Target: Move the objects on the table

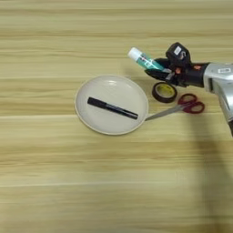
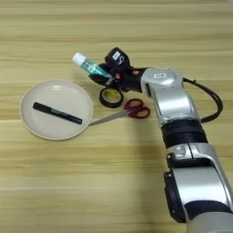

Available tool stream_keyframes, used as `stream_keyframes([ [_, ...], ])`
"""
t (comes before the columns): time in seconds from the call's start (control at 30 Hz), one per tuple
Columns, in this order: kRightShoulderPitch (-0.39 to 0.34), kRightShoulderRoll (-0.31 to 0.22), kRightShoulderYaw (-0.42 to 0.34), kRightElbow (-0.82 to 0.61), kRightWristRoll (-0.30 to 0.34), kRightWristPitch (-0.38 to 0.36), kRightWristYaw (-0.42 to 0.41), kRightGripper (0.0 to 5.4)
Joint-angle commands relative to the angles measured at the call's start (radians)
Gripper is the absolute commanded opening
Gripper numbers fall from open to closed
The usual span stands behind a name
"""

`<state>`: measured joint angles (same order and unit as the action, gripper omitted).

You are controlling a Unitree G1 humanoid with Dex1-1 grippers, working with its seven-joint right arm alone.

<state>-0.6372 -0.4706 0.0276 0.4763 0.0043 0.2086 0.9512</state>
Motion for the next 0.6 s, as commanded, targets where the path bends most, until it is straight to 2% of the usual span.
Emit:
stream_keyframes([
  [0.03, -0.056, -0.051, -0.037, -0.064, 0.036, -0.015, -0.011, 1.67],
  [0.23, -0.027, -0.085, -0.06, -0.091, 0.059, -0.021, 0.015, 1.67],
  [0.6, 0.036, -0.14, -0.078, -0.116, 0.093, -0.082, 0.094, 1.67],
])
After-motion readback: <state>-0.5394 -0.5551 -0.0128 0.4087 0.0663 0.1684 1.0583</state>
